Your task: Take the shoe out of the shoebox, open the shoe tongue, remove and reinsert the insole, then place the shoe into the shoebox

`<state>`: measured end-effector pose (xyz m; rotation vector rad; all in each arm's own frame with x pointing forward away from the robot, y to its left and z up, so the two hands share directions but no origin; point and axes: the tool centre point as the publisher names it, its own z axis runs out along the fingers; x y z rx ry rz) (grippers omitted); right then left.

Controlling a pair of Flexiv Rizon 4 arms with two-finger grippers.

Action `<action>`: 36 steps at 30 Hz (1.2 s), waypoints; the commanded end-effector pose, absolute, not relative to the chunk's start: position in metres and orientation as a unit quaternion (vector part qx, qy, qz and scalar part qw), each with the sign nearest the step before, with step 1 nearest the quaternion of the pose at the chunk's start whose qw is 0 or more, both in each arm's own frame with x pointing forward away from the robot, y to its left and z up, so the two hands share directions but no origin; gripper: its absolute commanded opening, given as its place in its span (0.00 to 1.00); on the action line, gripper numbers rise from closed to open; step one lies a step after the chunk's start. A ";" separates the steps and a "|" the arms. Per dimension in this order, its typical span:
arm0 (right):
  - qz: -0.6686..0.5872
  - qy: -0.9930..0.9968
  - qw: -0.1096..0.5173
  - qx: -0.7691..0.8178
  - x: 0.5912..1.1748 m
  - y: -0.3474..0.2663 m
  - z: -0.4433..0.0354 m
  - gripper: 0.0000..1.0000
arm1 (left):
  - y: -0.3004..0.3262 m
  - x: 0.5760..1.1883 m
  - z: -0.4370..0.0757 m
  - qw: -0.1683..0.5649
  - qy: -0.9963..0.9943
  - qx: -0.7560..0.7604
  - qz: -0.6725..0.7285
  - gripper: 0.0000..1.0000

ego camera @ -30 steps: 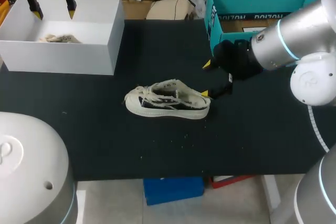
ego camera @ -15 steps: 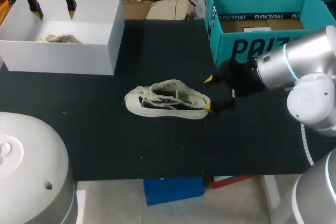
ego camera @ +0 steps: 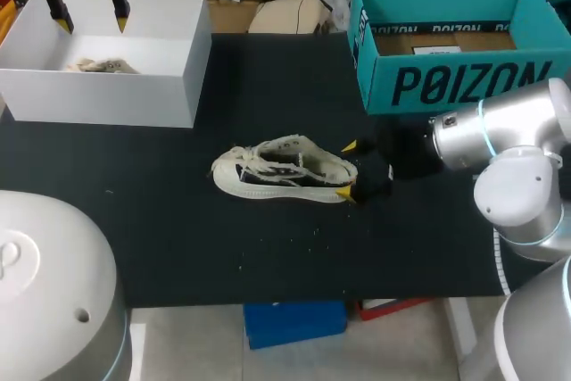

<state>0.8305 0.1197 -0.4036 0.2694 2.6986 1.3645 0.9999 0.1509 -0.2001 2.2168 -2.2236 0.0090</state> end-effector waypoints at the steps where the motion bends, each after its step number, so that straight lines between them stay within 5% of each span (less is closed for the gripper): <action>1: 0.454 0.884 0.054 0.091 0.833 0.124 -0.412 1.00 | 0.151 1.000 -0.200 0.001 -0.708 0.706 0.002 1.00; 29: 0.480 0.869 0.039 0.108 0.838 0.142 -0.442 1.00 | 0.151 1.000 -0.200 0.001 -0.708 0.706 0.002 1.00; 31: 0.472 0.874 0.046 0.106 0.838 0.144 -0.444 0.00 | 0.151 1.000 -0.200 0.001 -0.708 0.706 0.002 1.00; 36: 0.472 0.874 0.046 0.106 0.838 0.144 -0.444 0.00 | 0.151 1.000 -0.200 0.001 -0.708 0.706 0.002 1.00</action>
